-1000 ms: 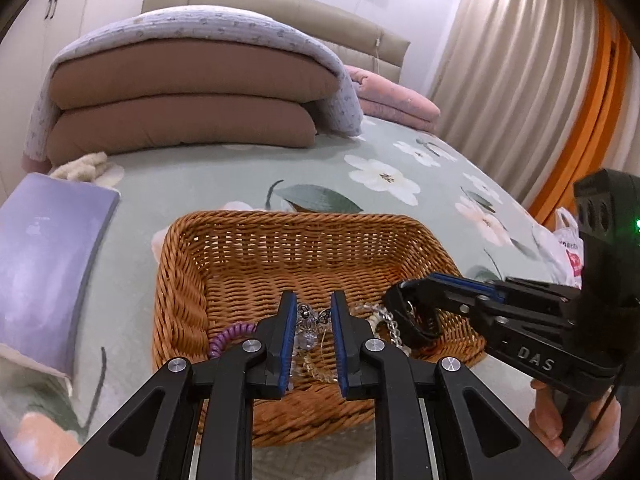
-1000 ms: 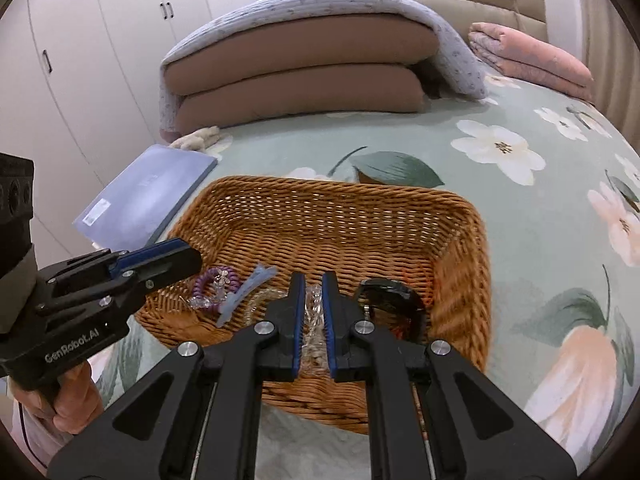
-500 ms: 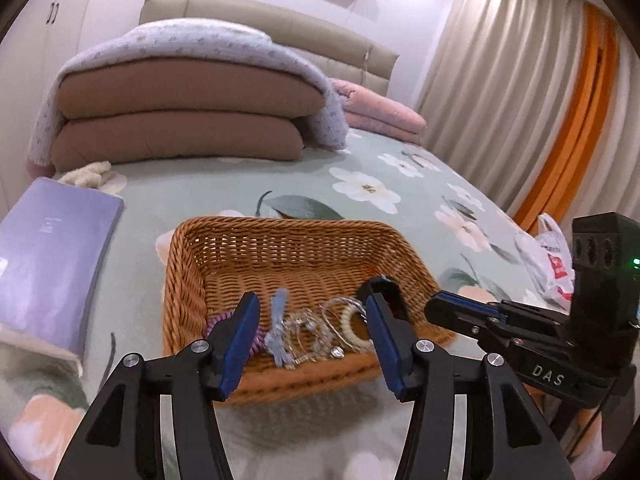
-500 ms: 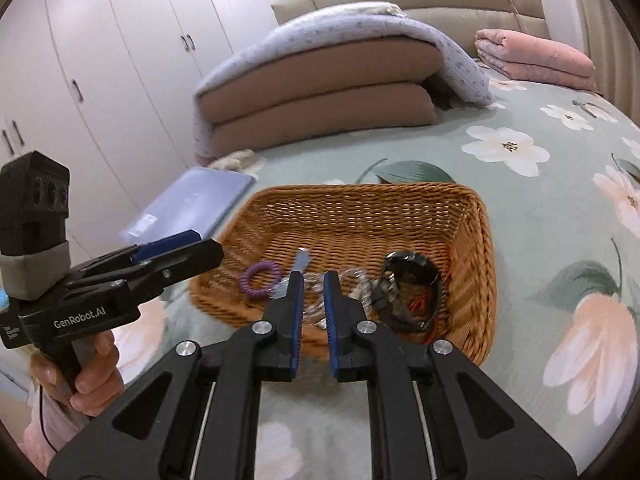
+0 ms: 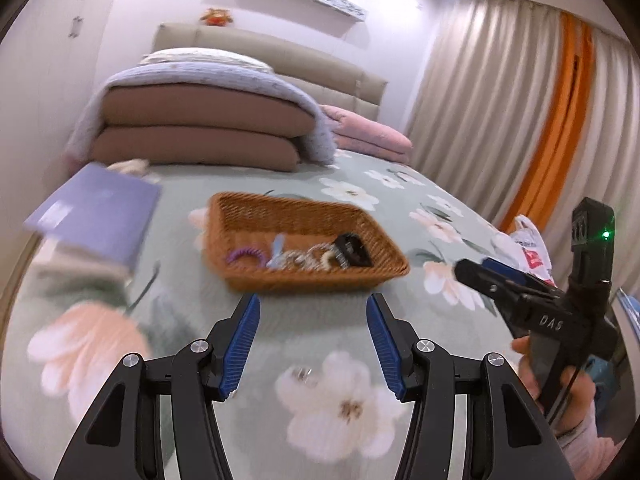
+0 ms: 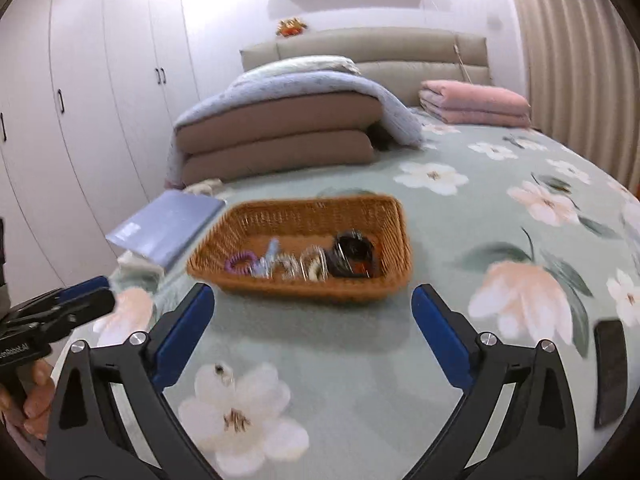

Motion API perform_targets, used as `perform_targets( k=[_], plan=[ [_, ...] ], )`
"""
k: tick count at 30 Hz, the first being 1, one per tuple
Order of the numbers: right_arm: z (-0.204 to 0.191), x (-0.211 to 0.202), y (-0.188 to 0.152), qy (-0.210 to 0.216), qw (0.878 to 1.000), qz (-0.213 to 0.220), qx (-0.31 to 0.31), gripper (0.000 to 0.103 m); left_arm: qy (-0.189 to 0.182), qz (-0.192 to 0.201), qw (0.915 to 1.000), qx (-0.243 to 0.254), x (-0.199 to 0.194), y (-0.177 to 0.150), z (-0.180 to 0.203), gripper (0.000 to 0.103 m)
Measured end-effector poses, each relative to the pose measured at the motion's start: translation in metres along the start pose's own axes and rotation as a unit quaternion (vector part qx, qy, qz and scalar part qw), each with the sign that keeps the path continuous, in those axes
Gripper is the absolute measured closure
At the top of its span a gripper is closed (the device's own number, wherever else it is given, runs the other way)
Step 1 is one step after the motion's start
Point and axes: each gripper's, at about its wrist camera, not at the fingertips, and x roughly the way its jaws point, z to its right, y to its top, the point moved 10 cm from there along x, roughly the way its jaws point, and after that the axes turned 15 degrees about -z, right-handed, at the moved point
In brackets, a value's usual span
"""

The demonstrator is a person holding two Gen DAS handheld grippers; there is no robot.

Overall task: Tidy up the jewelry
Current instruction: 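Move both tools back over the gold and silver rings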

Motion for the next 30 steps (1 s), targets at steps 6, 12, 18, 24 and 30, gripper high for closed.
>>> perform_targets(
  k=[6,12,18,24,30],
  plan=[
    [-0.004,-0.011,-0.048,0.015,0.999,-0.039,0.014,0.003,0.007,-0.001,0.9987,-0.05,-0.025,-0.039,-0.031,0.045],
    [-0.017,-0.008,-0.081,-0.014,0.998,-0.068,-0.007,0.003,0.013,-0.009,0.9981,-0.059,-0.036,-0.067,-0.046,0.045],
    [-0.051,0.001,-0.097,-0.034,0.994,-0.081,-0.072,0.003,0.046,-0.065,0.9968,0.004,-0.011,-0.085,-0.045,0.045],
    [-0.085,0.035,-0.103,-0.009,0.981,-0.137,-0.138,0.003,0.069,-0.135,0.9864,0.063,0.033,-0.088,-0.058,0.045],
    [-0.094,0.087,-0.106,-0.002,0.97,-0.197,-0.145,0.012,0.06,-0.177,0.9781,0.092,0.063,-0.076,-0.07,0.046]
  ],
)
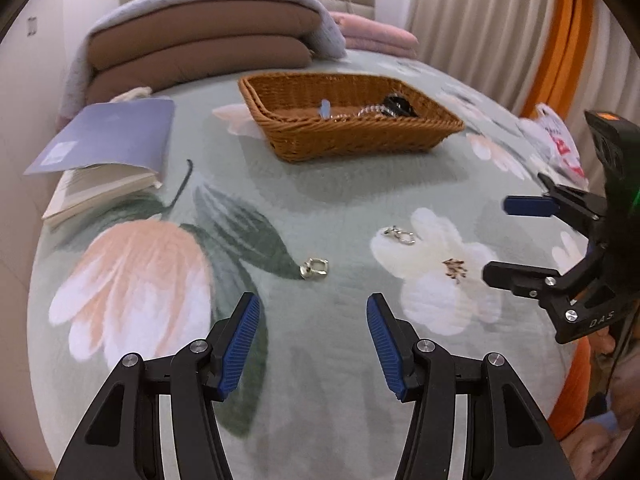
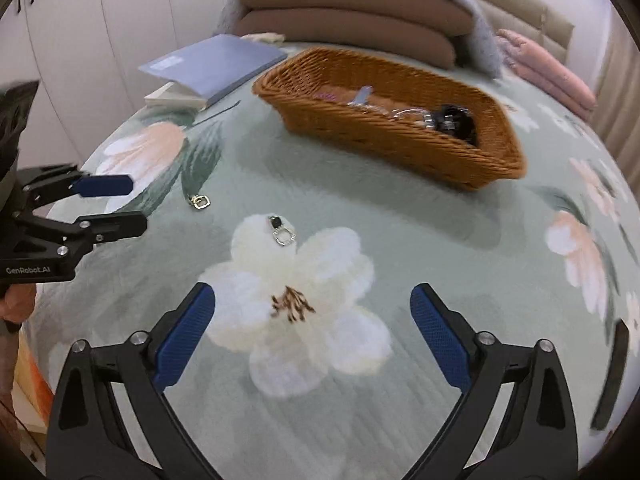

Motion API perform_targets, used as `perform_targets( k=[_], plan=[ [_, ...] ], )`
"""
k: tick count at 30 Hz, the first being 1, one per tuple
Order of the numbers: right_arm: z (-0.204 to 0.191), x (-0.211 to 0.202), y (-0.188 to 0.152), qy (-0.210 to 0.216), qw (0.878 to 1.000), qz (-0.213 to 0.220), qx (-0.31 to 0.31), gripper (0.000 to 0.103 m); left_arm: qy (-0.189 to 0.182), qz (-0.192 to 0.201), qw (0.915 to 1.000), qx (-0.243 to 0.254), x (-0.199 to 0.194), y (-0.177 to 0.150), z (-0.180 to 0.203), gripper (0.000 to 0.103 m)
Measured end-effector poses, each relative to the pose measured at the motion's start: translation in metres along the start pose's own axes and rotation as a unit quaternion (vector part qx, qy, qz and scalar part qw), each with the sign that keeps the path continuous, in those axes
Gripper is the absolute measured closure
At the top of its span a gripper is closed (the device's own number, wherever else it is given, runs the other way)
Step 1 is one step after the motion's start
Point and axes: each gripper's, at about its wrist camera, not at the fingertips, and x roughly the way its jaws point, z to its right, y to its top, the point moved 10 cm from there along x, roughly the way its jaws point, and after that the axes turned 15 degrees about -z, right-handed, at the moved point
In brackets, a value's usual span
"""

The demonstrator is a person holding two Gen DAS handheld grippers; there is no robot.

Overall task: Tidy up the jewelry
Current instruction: 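Move both tools back over the gold and silver rings, then grasp the gold square ring with the left tool while the right tool grasps the silver ring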

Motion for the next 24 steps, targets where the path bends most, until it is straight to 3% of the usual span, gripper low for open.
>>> perform_targets(
  k=[1,3,7,12,15,20,21,24],
  plan=[
    [-0.002,0.007,0.004,0.012,1.0,-0.007,-0.005,0.028,0.001,-0.006,1.0,0.006,0.004,0.002,-0.001,0.046],
    [-0.001,0.019,0.014,0.023,0.999,-0.023,-0.011,0.045,0.003,-0.02,0.9995,0.022,0.014,0.006,-0.001,0.052],
    [-0.003,0.03,0.033,0.041,0.998,-0.016,-0.04,0.045,-0.001,-0.034,0.9986,0.04,0.028,0.014,0.0,0.054],
    [-0.009,0.047,0.051,0.005,0.997,-0.014,-0.074,0.046,-0.009,-0.037,0.9985,0.04,0.04,0.022,0.001,0.061],
    [-0.013,0.061,0.053,0.006,0.997,-0.022,-0.079,0.06,-0.013,-0.033,0.9986,0.038,0.043,0.025,0.001,0.064],
    [-0.02,0.067,0.064,0.011,0.996,-0.01,-0.088,0.072,-0.014,-0.03,0.9986,0.04,0.045,0.03,0.002,0.074],
    [-0.021,0.067,0.064,0.014,0.996,-0.011,-0.091,0.077,-0.015,-0.03,0.9986,0.041,0.046,0.03,0.003,0.083],
    [-0.028,0.066,0.063,0.021,0.994,-0.007,-0.105,0.094,-0.012,-0.026,0.9987,0.043,0.045,0.029,0.004,0.084]
  ],
)
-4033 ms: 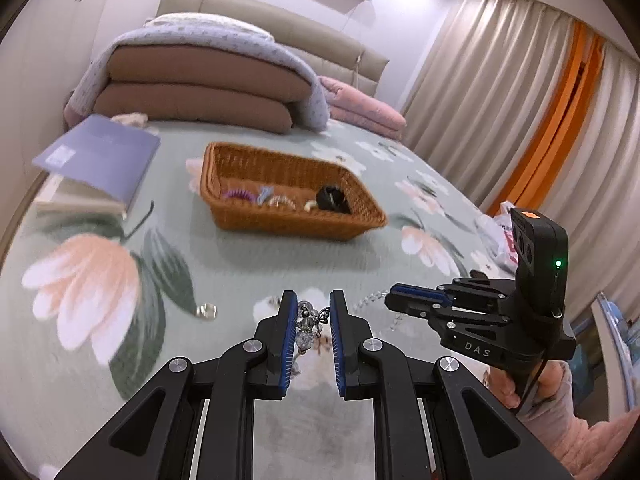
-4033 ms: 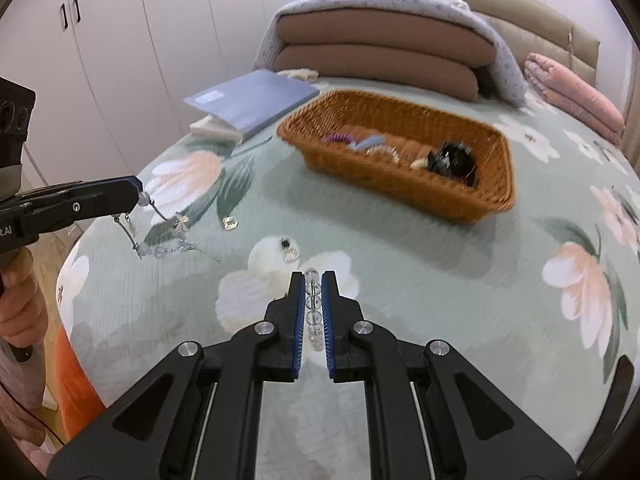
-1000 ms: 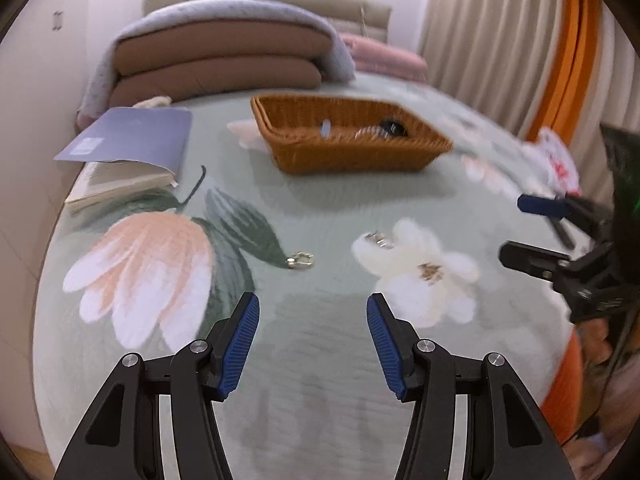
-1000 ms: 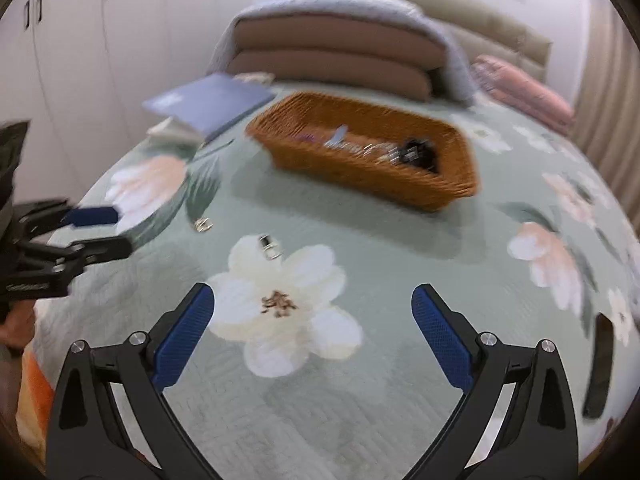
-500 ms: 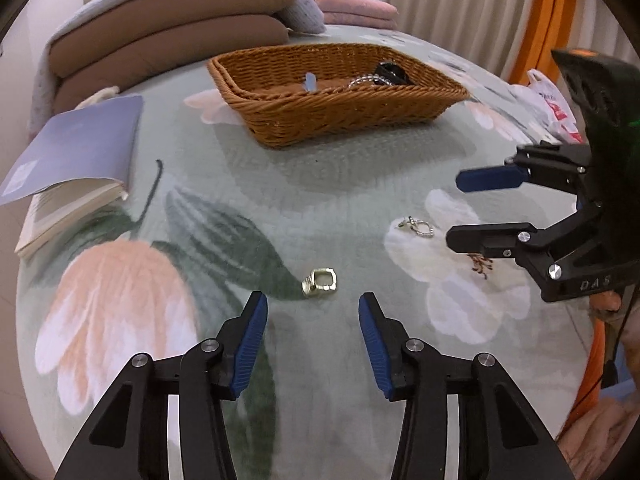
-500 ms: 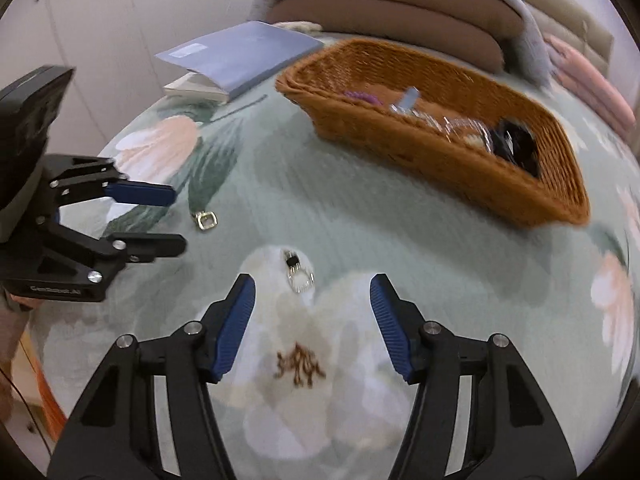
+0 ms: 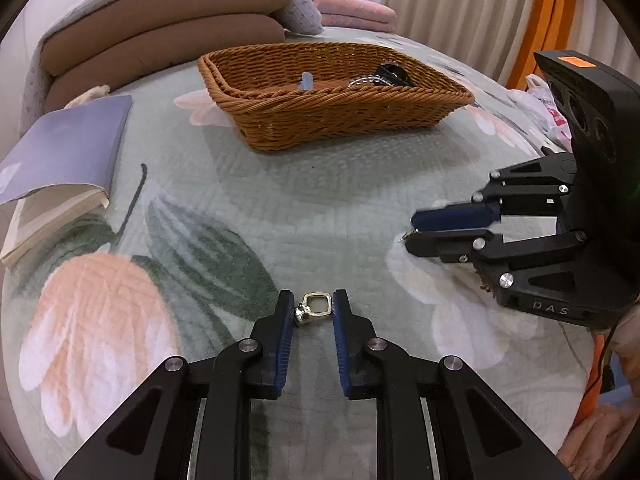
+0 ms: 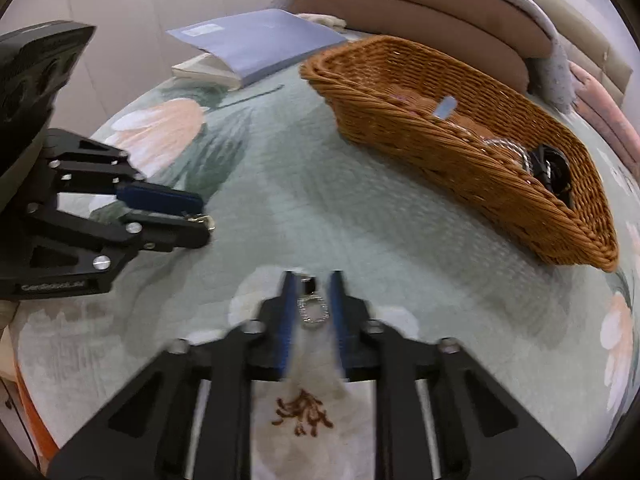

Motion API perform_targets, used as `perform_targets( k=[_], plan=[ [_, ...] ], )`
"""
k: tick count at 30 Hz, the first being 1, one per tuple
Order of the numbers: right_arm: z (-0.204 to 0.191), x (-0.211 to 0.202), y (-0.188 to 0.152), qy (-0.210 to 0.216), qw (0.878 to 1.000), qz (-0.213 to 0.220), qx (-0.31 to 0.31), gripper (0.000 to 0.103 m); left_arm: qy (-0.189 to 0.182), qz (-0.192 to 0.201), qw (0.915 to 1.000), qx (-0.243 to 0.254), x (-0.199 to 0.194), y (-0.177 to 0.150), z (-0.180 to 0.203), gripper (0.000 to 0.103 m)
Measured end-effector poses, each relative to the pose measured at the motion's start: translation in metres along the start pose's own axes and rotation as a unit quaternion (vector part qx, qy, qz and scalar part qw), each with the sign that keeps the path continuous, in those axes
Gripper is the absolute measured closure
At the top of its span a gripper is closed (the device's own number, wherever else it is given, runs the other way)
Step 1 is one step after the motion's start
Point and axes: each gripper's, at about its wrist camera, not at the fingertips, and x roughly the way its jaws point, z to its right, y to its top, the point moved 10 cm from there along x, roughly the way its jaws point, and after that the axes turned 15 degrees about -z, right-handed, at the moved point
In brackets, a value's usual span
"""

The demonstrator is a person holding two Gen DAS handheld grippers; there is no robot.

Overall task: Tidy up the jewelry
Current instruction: 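Grasp the gold square ring with the left tool while the right tool grasps the silver ring, then carry both rings into the basket and open both tools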

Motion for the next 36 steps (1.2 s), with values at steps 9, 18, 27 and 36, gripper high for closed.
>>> perform_targets(
  k=[9,18,27,36],
  plan=[
    [0.013,-0.039,-0.014,-0.008,0.999,0.033,0.016,0.095,-0.024,0.048,0.9986,-0.002,-0.032,0.01,0.011,0.084],
    [0.077,-0.121,0.009,-0.029,0.99,0.113,0.077,0.095,-0.057,0.116,0.9916,-0.002,-0.079,0.06,0.029,0.084],
    [0.169,-0.097,0.068,0.036,0.979,0.088,0.182,0.095,-0.086,0.118,0.9869,-0.067,-0.072,0.149,0.011,0.084],
    [0.199,-0.048,0.104,0.042,0.973,0.066,0.219,0.095,-0.064,0.096,0.9861,-0.119,-0.022,0.191,-0.011,0.083]
  ],
)
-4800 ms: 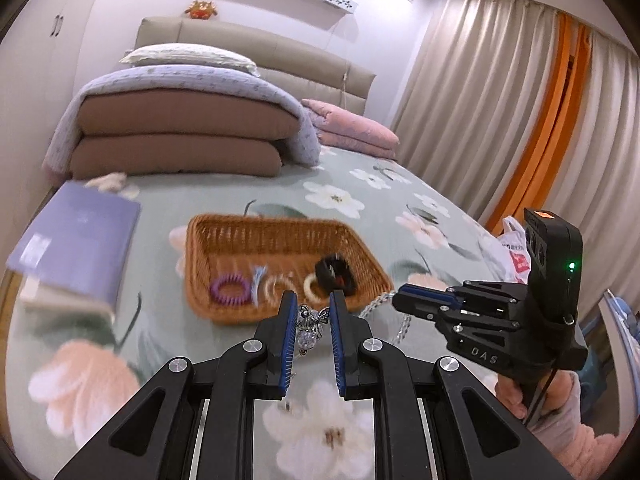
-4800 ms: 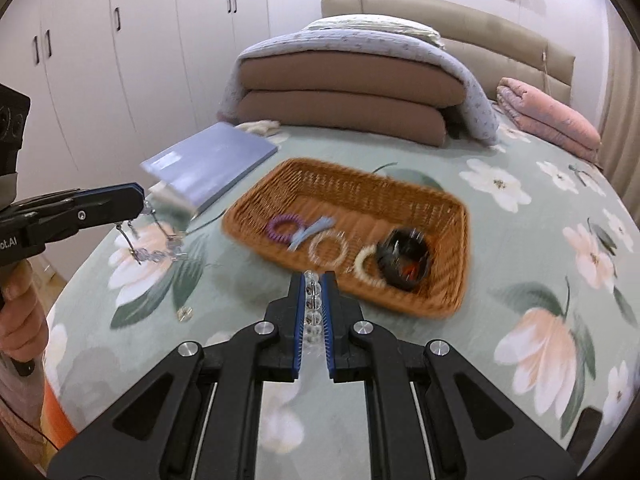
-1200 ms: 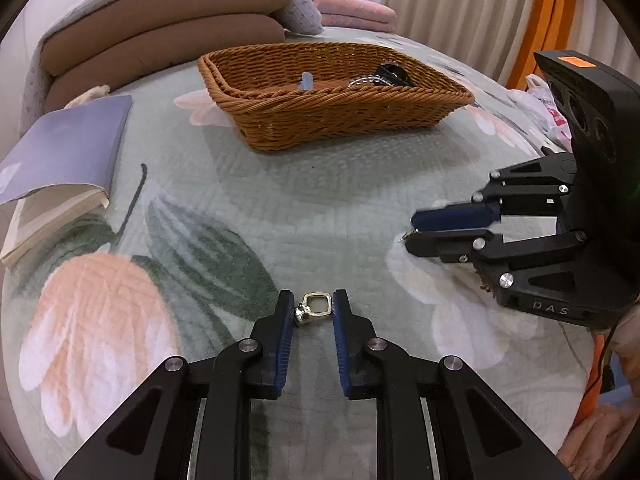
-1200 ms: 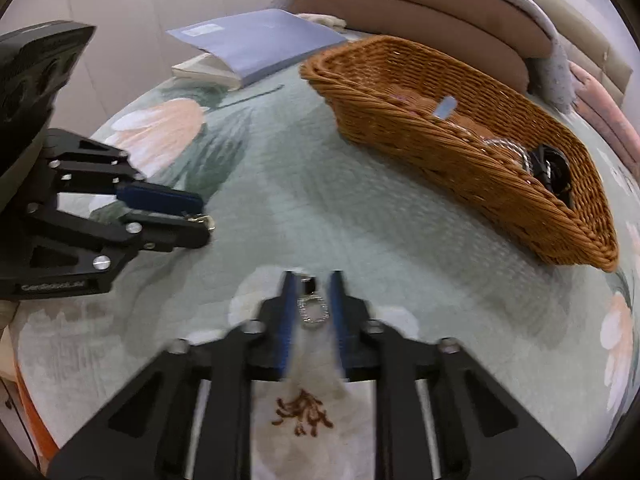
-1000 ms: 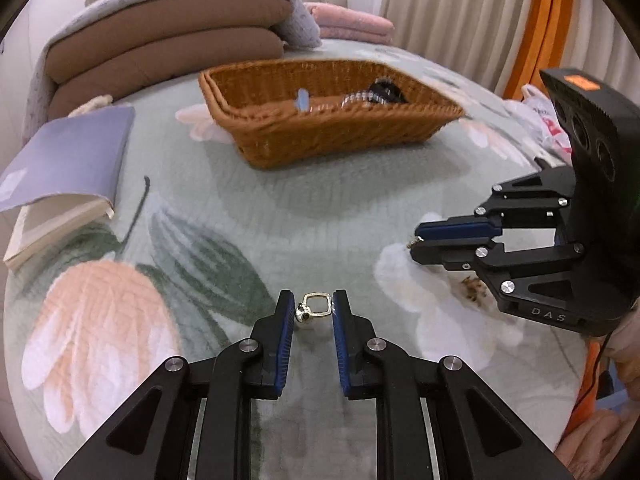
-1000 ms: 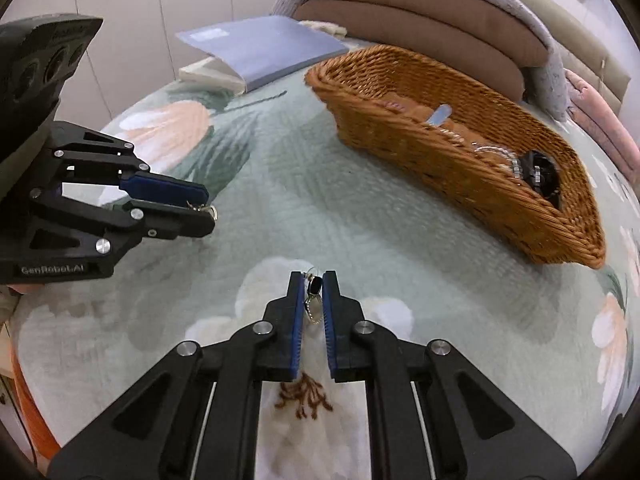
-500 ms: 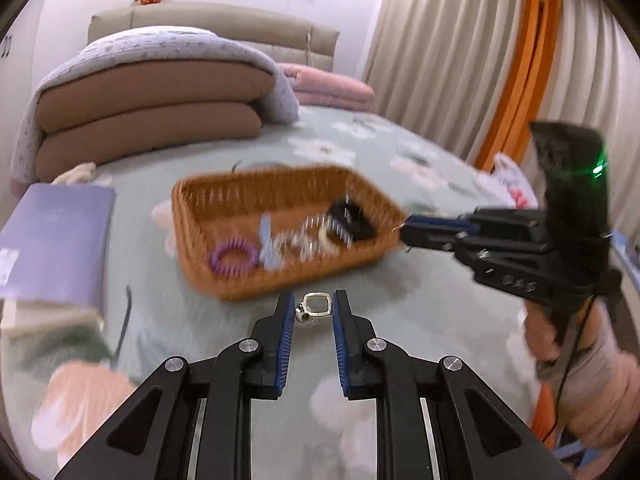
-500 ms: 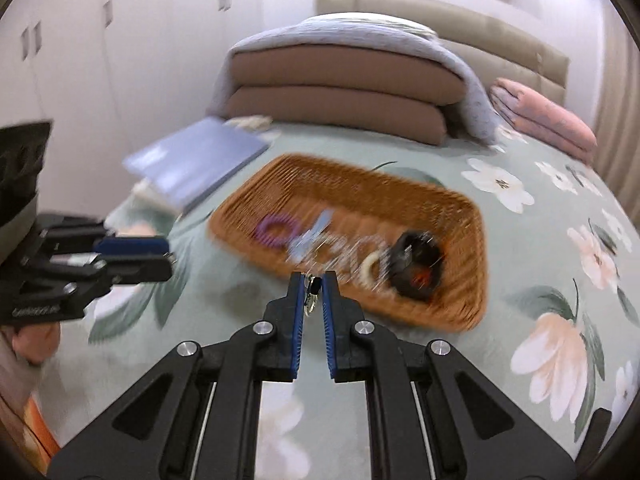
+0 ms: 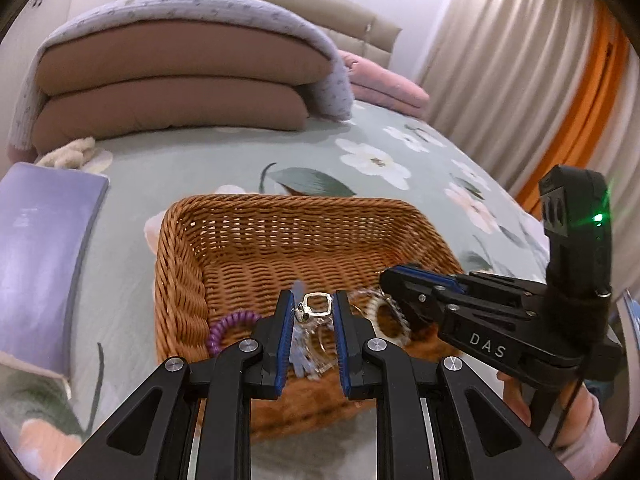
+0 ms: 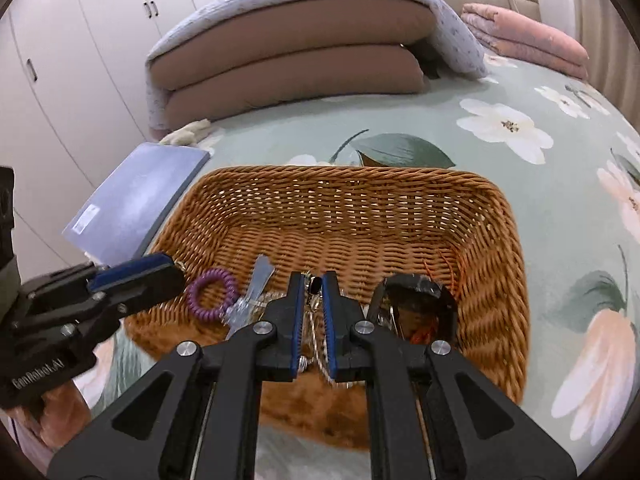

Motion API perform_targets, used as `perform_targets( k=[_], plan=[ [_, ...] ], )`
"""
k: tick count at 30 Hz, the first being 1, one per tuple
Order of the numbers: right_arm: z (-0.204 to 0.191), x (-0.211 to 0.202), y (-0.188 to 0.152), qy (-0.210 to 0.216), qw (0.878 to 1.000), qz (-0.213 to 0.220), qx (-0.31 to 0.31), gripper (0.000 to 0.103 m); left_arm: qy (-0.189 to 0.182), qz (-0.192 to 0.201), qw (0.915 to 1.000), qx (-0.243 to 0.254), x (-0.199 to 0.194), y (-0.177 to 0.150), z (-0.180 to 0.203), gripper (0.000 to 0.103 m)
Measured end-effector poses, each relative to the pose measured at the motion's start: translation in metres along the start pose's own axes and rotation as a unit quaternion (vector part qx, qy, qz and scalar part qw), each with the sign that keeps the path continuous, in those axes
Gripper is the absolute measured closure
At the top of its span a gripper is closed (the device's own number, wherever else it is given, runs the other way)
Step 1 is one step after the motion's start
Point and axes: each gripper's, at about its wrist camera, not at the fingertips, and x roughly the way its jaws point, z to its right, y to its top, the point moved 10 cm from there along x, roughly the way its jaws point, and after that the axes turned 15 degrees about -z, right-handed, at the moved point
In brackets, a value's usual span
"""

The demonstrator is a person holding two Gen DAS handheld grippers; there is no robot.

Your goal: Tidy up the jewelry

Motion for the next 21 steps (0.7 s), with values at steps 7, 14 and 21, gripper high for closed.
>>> perform_targets(
  k=[7,14,21],
  plan=[
    [0.01,0.014,0.008,0.021,0.999,-0.004,0.026,0.094,-0.002,-0.009,0.9997,-0.024,0.01,-0.004,-0.009,0.056],
    [0.004,-0.027,-0.018,0.041,0.998,0.037,0.014,0.093,0.003,0.037,0.9993,-0.001,-0.038,-0.02,0.007,0.047],
    [-0.008,-0.088,-0.076,0.058,0.994,0.091,0.006,0.077,0.001,0.087,0.9958,0.03,-0.096,-0.06,0.037,0.028]
  ],
)
